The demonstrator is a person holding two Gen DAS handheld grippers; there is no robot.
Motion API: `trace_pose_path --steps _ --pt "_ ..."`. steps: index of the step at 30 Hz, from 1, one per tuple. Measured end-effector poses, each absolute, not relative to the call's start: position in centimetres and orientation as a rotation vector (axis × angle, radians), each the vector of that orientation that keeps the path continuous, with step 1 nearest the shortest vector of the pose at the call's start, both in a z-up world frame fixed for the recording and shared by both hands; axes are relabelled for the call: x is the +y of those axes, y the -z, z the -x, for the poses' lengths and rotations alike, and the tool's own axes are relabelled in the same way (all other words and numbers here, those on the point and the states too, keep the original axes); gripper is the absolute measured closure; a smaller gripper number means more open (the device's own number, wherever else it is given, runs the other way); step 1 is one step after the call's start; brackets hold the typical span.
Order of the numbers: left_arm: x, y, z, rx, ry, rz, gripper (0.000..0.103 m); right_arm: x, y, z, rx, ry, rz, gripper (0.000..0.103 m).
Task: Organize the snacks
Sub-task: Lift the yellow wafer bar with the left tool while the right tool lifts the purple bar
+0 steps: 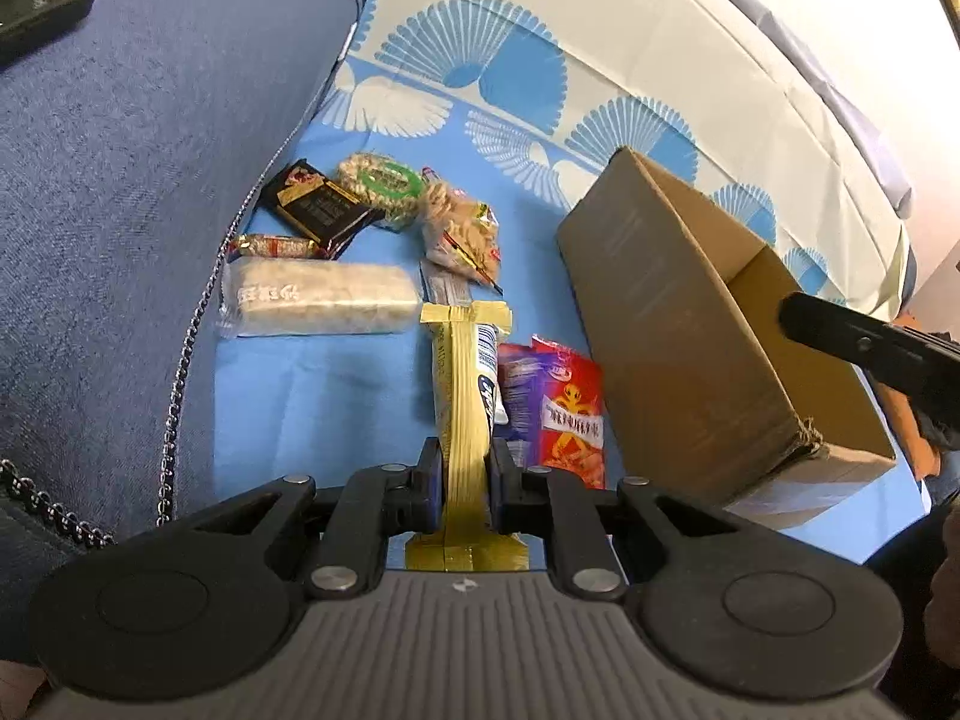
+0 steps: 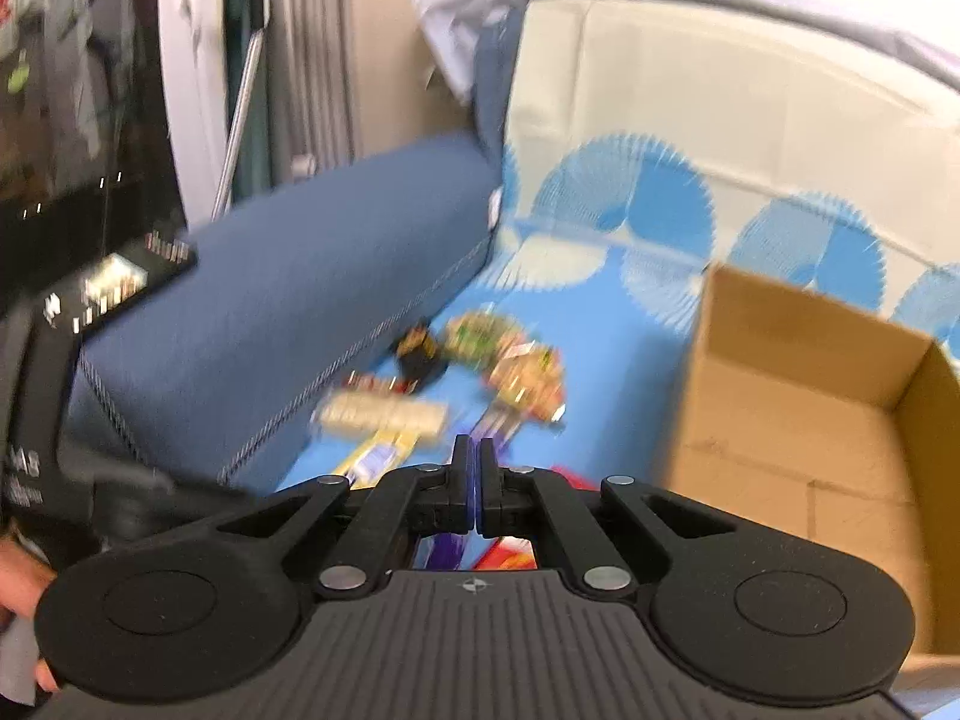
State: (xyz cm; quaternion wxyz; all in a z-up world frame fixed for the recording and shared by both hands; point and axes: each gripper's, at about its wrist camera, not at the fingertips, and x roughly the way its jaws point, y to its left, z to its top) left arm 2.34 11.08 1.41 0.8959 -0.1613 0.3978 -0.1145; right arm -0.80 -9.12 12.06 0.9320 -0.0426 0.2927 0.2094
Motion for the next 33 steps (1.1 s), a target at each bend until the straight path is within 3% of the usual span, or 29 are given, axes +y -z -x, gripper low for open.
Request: trace_pose_path --steps 4,13,19,22,26,33 --pt "11.4 -1.3 -2.6 0.818 0.207 0.359 0.087 -10.6 -12.2 0.2 0.63 -0.45 0.038 0.101" --pt "11.8 -1.6 -2.4 0.807 0.171 0.366 0.087 -4.5 -4.8 -2.1 0.786 -0.339 0.047 0.059" --pt "12.4 -1.7 -2.1 0.799 0.179 0.39 0.087 -2.8 0.1 -5.2 0.913 -0.194 0.051 0.058" --pt "12.9 -1.7 -1.8 0.791 0.188 0.413 0.087 -1.9 0.5 -4.7 0.879 -0.202 0.139 0.078" --pt "13.5 -1.8 -1.6 0.785 0.203 0.448 0.087 -2.6 -1.6 -3.9 0.85 -0.228 0.141 0.079" --pt "13.4 -1.9 -1.5 0.783 0.214 0.436 0.087 -6.1 -10.9 -1.9 0.65 -0.289 0.108 0.078"
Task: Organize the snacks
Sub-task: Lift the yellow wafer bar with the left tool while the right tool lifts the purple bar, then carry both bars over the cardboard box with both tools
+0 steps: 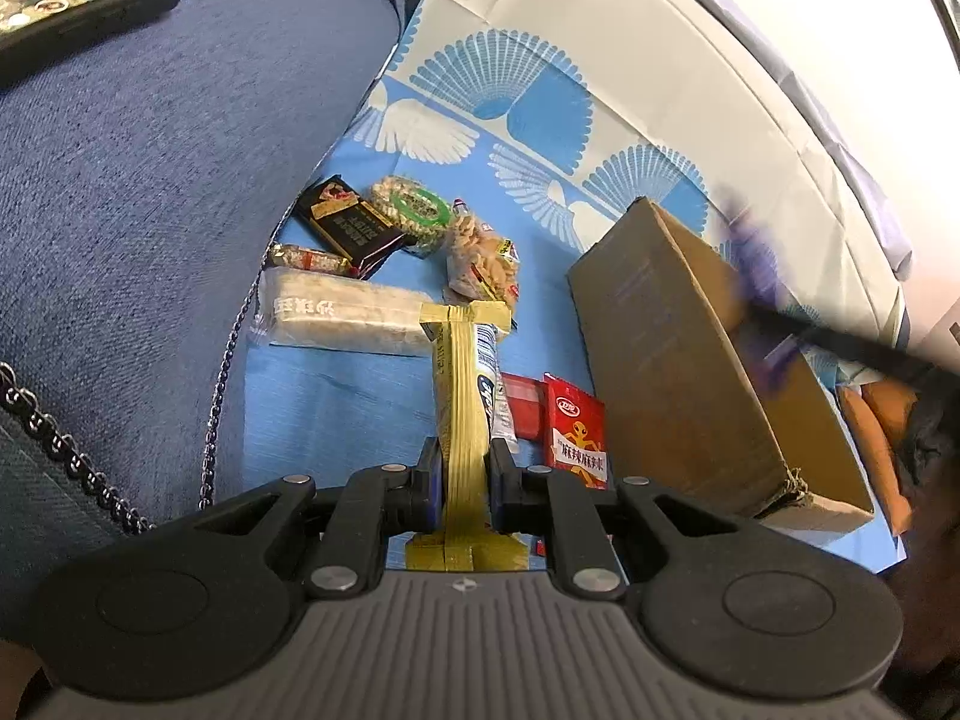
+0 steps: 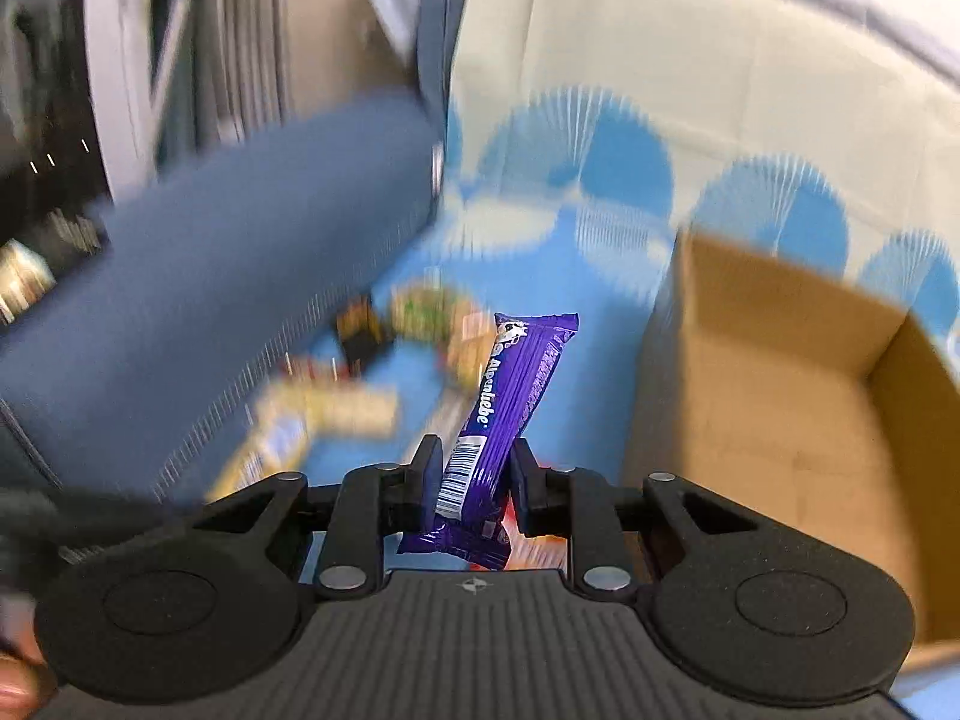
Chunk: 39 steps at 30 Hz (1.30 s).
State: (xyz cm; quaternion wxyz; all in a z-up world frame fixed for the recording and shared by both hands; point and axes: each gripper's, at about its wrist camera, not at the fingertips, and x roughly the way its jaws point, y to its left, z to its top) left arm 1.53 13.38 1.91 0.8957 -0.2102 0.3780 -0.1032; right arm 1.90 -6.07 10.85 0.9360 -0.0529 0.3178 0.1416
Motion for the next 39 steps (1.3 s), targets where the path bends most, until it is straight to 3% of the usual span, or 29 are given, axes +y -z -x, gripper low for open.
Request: trace_pose_path --steps 8,20,26,39 --pt "12.1 -2.3 -1.5 0.771 0.203 0.356 0.087 -13.6 -18.0 -1.4 0.4 -0.28 0.109 0.078" --pt "8.4 -4.2 -1.7 0.787 0.134 0.259 0.087 -24.5 -11.9 -1.3 0.436 -0.124 -0.109 0.078" --pt "3.8 -7.6 -2.6 0.74 0.181 0.22 0.087 -25.9 -11.8 -0.4 0.377 -0.123 -0.044 0.078" --pt "-7.2 -14.1 -6.8 0.631 0.339 0.145 0.087 -30.7 -12.8 -0.4 0.362 -0.036 -0.21 0.078"
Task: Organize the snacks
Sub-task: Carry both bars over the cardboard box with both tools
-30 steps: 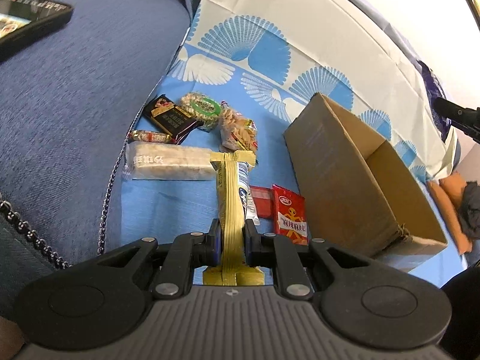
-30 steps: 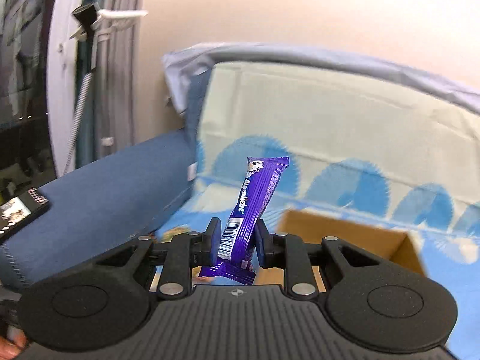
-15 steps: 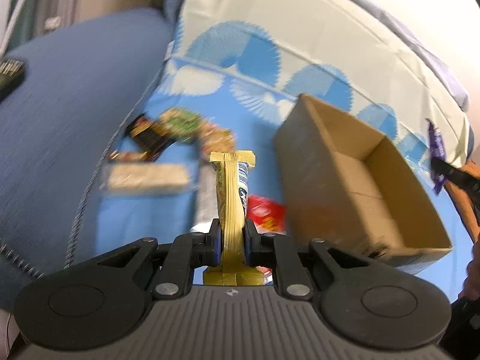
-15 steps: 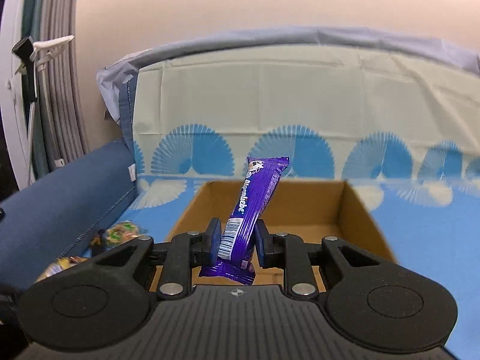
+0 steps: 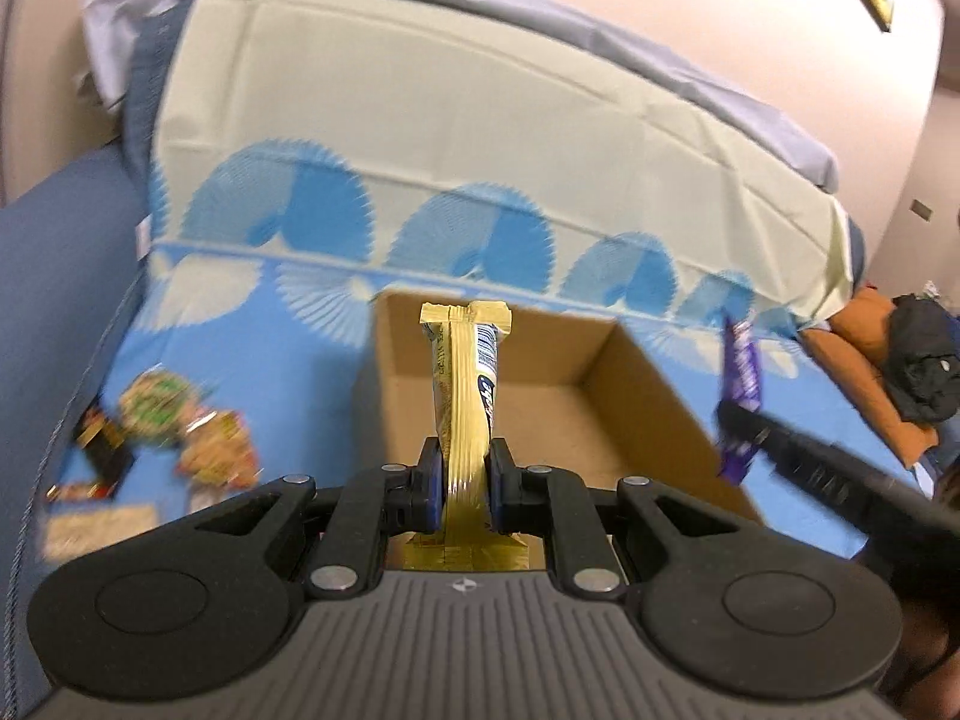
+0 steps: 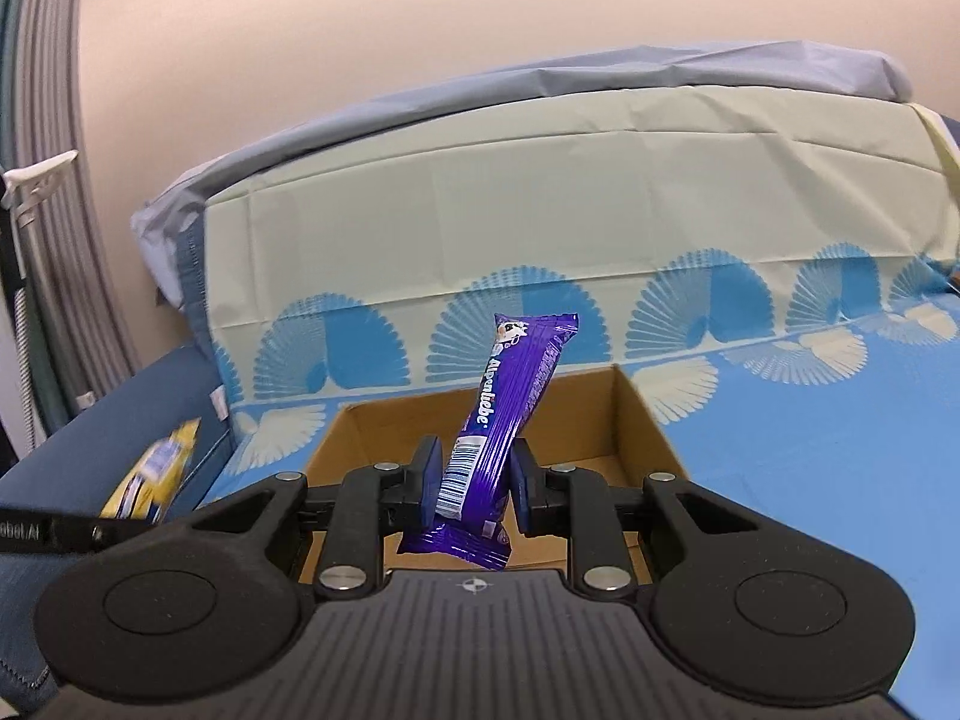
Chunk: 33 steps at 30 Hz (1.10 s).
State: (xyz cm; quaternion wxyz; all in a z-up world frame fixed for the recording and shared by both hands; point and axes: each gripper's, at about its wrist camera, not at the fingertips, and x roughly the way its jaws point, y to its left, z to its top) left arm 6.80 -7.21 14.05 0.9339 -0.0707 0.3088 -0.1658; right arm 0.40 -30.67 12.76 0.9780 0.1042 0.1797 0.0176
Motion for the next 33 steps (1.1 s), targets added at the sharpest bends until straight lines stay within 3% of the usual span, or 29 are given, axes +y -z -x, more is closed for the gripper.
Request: trace_pose_path --steps 11,33 --pt "-12.5 -15.2 -9.1 0.607 0.395 0.098 0.087 -31.1 -12.7 -0.4 0.354 -0.009 -0.206 0.078" --pt "-15.1 -17.1 -9.9 0.559 0.437 0.102 0.087 -30.7 -12.5 -0.5 0.363 0.009 -0.201 0.078"
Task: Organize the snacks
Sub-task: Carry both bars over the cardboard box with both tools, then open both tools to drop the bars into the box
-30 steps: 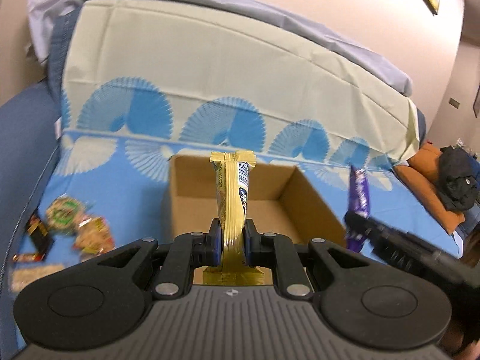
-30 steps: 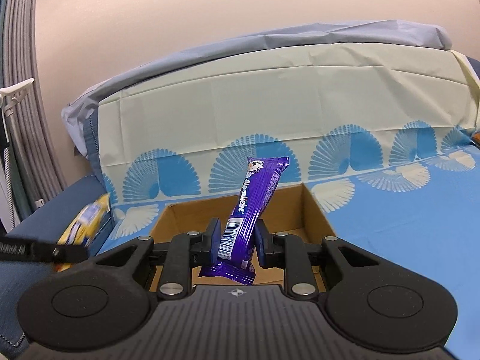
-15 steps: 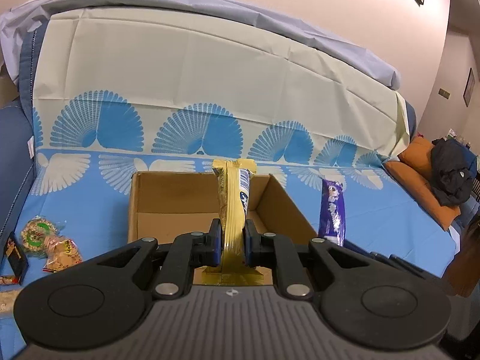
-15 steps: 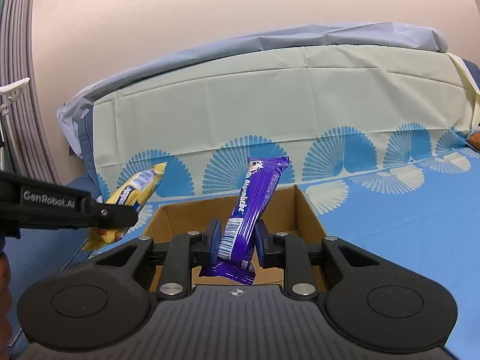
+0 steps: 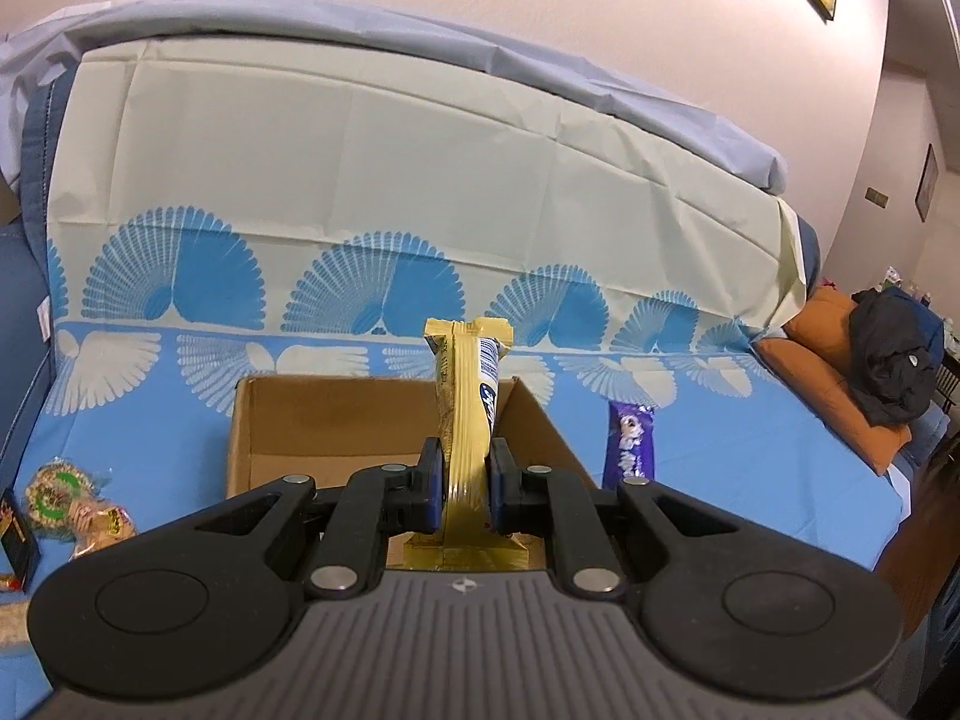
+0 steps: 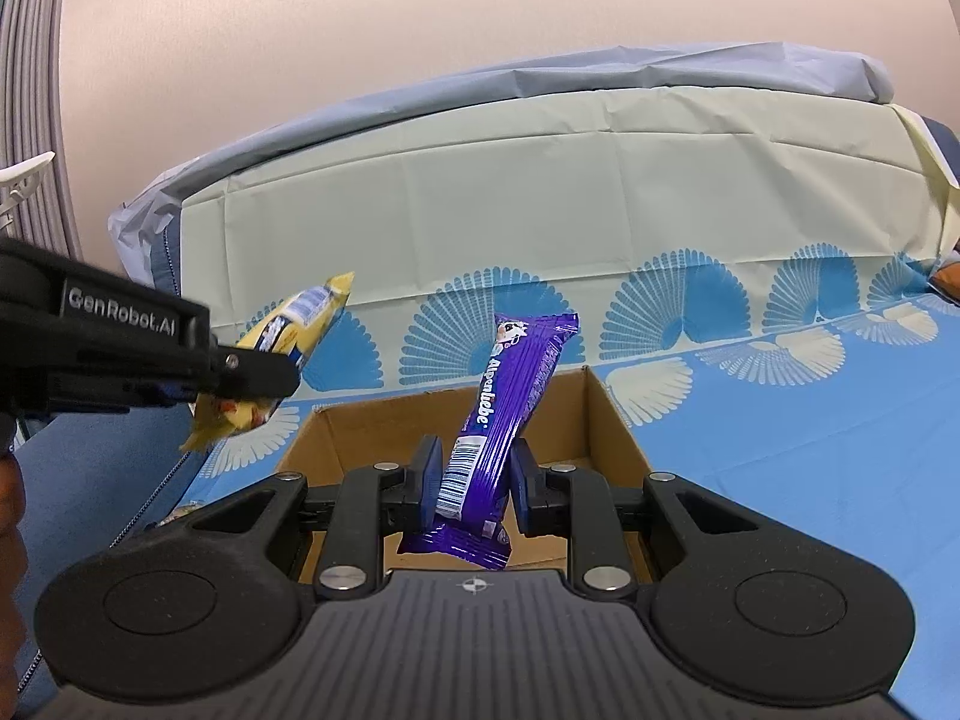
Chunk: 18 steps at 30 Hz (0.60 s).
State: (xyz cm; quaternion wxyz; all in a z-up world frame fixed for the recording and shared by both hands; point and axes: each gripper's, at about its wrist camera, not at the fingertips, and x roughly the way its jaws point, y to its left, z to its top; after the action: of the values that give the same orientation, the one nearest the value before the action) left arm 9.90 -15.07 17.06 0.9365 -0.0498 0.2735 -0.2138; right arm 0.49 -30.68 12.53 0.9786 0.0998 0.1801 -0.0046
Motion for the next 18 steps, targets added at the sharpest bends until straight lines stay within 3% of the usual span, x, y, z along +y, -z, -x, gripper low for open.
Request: trace_pose_path --steps 4,6,7,8,10,14,18 --pt "-15.5 -17.3 -9.9 0.554 0.44 0.087 0.085 -30.5 -12.5 -0.5 0.362 0.012 -0.198 0.078" --pt "-15.5 -17.1 -9.9 0.563 0.428 0.074 0.067 -30.5 -12.5 -0.5 0.366 0.02 -0.196 0.077" --pt "-15.3 -16.9 -9.9 0.565 0.421 0.076 0.054 -30.5 -12.4 -0.5 0.371 0.034 -0.194 0.065" --pt "-15.1 -16.7 -9.9 0.566 0.413 0.078 0.048 -30.4 -12.4 -0.6 0.38 0.047 -0.193 0.044" --pt "-14.5 -16.0 -9.9 0.585 0.386 0.074 0.044 -30.5 -12.3 -0.7 0.389 0.083 -0.197 0.031" --pt "-12.8 -13.3 -10.2 0.684 0.269 0.063 0.026 -31.4 -11.8 -1.0 0.433 0.17 -0.195 0.028" --pt "-10.5 -9.6 -10.6 0.833 0.126 0.078 0.024 -33.2 -10.1 -2.1 0.58 0.33 -0.192 0.028"
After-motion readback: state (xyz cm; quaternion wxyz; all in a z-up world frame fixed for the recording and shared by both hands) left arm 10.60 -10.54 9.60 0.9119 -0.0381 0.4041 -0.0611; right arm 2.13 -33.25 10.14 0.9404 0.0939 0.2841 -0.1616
